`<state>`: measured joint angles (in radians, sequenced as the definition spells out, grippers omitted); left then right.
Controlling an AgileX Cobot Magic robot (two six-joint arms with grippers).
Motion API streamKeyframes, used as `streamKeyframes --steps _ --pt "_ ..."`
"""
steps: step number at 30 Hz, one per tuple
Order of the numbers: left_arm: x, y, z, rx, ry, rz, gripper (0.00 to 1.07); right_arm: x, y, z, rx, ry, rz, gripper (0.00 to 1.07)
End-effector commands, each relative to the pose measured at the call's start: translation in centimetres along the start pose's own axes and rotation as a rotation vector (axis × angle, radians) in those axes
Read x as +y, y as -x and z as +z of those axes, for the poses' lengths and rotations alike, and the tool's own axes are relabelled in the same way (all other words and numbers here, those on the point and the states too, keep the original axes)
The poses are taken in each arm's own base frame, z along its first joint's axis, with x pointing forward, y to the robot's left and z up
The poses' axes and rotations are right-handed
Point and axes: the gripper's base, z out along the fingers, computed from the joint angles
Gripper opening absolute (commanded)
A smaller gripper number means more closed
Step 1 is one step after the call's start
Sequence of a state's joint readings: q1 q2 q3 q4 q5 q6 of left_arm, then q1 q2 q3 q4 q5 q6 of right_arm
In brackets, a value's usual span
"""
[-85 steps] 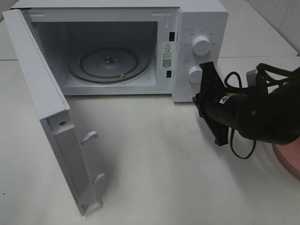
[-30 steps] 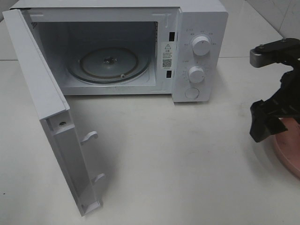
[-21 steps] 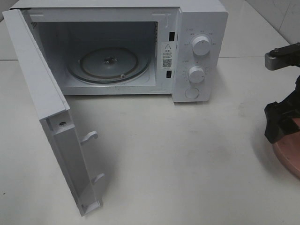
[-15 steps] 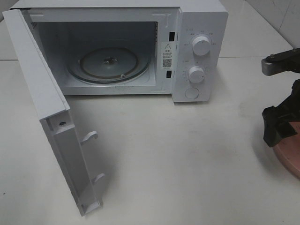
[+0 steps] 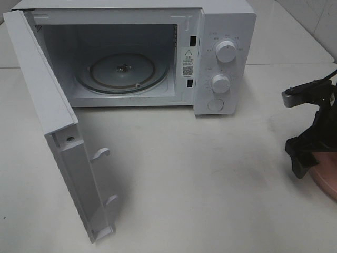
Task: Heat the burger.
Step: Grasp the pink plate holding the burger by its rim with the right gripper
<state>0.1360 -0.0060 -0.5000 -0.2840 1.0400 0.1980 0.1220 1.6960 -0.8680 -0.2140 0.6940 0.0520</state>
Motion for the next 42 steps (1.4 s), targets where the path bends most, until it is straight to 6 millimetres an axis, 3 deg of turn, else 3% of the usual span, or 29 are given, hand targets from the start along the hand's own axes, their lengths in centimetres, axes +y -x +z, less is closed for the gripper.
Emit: streamKeyframes --steps 1,18,24,26,27,29,30,31,32,34,35,36,37,42 --pt "-0.1 -0.1 0.0 -0.008 -0.001 -0.001 0.98 0.0 0.0 1.3 0.019 -0.001 -0.005 0.92" --pt "-0.1 -0.1 0.0 -0.008 -0.001 -0.001 0.98 -0.5 -0.3 5.1 0.054 0.020 0.025 0.87" --pt "-0.1 -0.1 0.0 -0.008 -0.001 -0.001 0.98 -0.5 -0.4 5.5 0.068 0.021 0.040 0.82" --pt "-0.1 -0.1 0.0 -0.008 -0.001 -0.001 0.98 -0.5 -0.4 5.5 0.072 0.020 0.039 0.70" --pt "-0.1 -0.1 0.0 -0.008 -0.001 -0.001 0.98 -0.5 -0.4 5.5 0.072 0.020 0.039 0.70" --pt "-0.1 -0.1 0.0 -0.008 -0.001 -0.001 0.98 -0.6 -0.5 5.5 0.079 0.019 0.049 0.55" --pt "-0.1 -0.1 0.0 -0.008 -0.001 -0.001 0.98 -0.6 -0.5 5.5 0.079 0.019 0.049 0.55" --pt "-0.1 -0.1 0.0 -0.008 -0.001 -0.001 0.98 -0.6 -0.5 5.5 0.084 0.018 0.073 0.42" --pt "-0.1 -0.1 0.0 -0.008 -0.001 -0.001 0.98 -0.6 -0.5 5.5 0.084 0.018 0.073 0.42" --pt "-0.1 -0.1 0.0 -0.008 -0.001 -0.001 0.98 -0.6 -0.6 5.5 0.094 0.015 0.095 0.20" --pt "-0.1 -0.1 0.0 -0.008 -0.001 -0.001 0.98 -0.6 -0.6 5.5 0.094 0.015 0.095 0.20" --pt "-0.1 -0.1 0.0 -0.008 -0.001 -0.001 0.98 -0.6 -0.6 5.4 0.098 0.014 0.101 0.05" --pt "-0.1 -0.1 0.0 -0.008 -0.001 -0.001 0.98 -0.6 -0.7 5.4 0.101 0.014 0.102 0.00" --pt "-0.1 -0.1 0.0 -0.008 -0.001 -0.001 0.98 -0.6 -0.7 5.3 0.116 0.012 0.102 0.00"
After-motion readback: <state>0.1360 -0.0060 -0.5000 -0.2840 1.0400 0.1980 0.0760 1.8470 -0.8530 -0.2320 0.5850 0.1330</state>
